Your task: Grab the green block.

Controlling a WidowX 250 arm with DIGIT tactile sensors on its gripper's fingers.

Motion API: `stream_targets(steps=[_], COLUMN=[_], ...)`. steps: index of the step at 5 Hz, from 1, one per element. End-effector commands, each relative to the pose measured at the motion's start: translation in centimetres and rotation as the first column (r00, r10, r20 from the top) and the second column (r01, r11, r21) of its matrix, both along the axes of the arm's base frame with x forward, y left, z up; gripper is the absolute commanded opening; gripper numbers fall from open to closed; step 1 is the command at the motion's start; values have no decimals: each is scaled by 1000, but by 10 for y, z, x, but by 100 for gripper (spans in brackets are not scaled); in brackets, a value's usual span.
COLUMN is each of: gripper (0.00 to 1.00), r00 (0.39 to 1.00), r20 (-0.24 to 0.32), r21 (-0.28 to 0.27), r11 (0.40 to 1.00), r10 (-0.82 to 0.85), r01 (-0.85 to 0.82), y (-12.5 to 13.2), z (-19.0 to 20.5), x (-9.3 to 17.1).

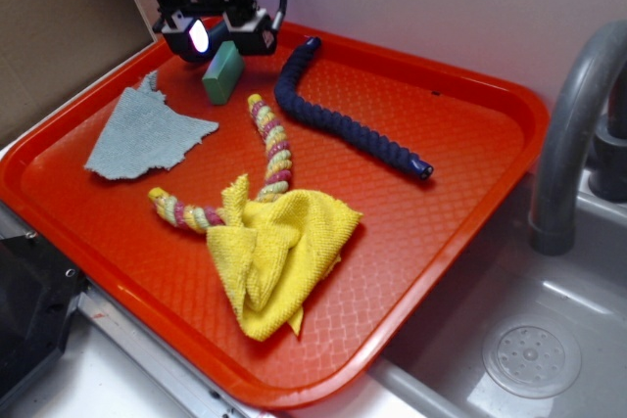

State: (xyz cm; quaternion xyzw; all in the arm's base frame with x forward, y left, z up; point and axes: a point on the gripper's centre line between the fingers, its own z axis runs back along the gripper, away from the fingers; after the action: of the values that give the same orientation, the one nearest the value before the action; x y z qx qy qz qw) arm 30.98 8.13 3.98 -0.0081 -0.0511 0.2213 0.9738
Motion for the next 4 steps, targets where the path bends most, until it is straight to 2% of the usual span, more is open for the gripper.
stream_targets(steps=[1, 2, 4], gripper=[77, 0, 0], r00=[999, 1000, 998], r20=[12, 12, -6], r21=[26, 29, 76], r11=[999, 999, 995], r10=[-36, -24, -66], r01=[35, 24, 66], y=[-4, -7, -10], z=[6, 4, 11], x=[-2, -5, -9])
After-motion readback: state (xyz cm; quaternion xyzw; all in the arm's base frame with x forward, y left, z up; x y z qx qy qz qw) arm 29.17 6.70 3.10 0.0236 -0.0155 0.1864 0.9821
